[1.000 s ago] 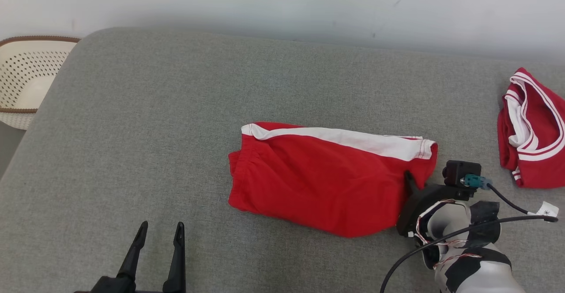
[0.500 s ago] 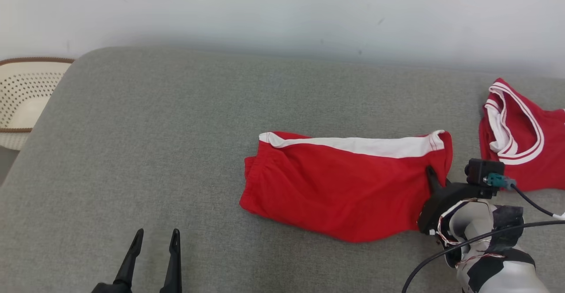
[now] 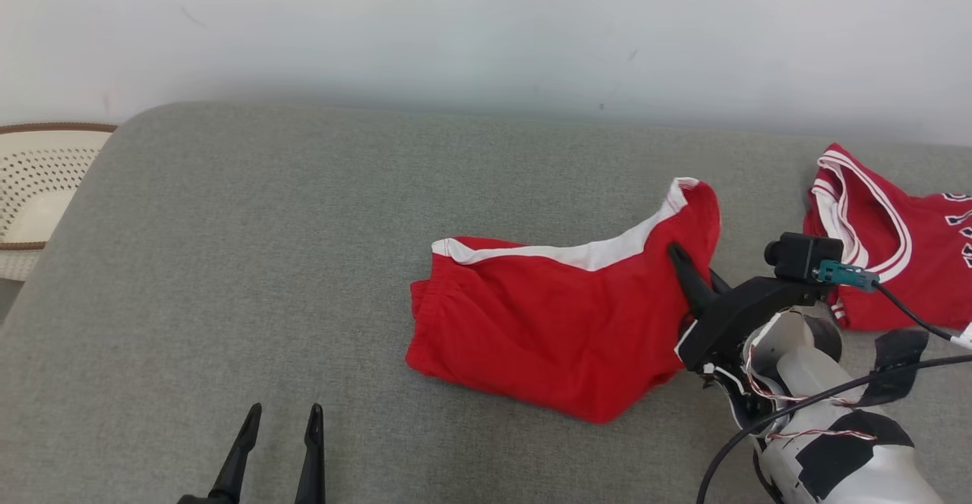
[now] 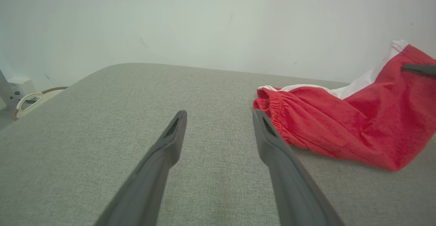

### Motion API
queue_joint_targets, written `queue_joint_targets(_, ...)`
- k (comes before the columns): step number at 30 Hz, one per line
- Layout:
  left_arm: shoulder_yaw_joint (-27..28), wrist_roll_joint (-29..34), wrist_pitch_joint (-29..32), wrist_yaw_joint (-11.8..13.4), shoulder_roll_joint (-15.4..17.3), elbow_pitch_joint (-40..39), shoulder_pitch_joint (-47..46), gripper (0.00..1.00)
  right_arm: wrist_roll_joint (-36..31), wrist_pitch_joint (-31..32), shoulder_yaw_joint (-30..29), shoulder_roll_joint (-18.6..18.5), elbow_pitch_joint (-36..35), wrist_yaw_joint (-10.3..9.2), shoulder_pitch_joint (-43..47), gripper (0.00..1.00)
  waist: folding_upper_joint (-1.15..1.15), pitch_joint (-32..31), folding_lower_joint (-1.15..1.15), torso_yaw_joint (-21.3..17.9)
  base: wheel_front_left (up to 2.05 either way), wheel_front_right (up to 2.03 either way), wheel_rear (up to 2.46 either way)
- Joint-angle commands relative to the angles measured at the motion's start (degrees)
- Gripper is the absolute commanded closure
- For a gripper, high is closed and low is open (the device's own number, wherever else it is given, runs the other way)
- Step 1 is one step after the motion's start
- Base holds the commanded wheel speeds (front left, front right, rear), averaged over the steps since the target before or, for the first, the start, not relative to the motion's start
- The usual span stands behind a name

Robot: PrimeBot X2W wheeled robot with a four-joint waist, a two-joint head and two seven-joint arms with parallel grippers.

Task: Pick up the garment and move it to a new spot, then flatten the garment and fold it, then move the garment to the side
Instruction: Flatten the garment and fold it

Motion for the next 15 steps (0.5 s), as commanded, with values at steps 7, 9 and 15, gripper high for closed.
queue_joint_targets(7, -1.59, -0.51, -0.26, -0.3, -0.48, 0.69, -0.35, 0.0, 6.78, 2.64, 2.84, -0.29, -4.59, -0.04, 0.67, 1.0, 0.0, -0.39, 0.01, 2.41, 0.0, 0.0, 0.0)
queue_joint_targets(9, -2.29, -0.57, -0.26, -0.39, -0.68, 0.95, -0.63, 0.0, 7.45, 2.93, 3.43, 0.32, -4.38, -0.04, 0.04, 1.0, 0.0, -0.47, 0.01, 3.15, 0.0, 0.0, 0.0)
queue_joint_targets(15, -3.89, -0.87, -0.26, -0.83, -1.07, 1.86, -1.28, 0.0, 8.61, 2.57, 5.15, 3.0, -1.47, -0.04, -1.79, 1.0, 0.0, -0.8, 0.01, 5.09, 0.0, 0.0, 0.0)
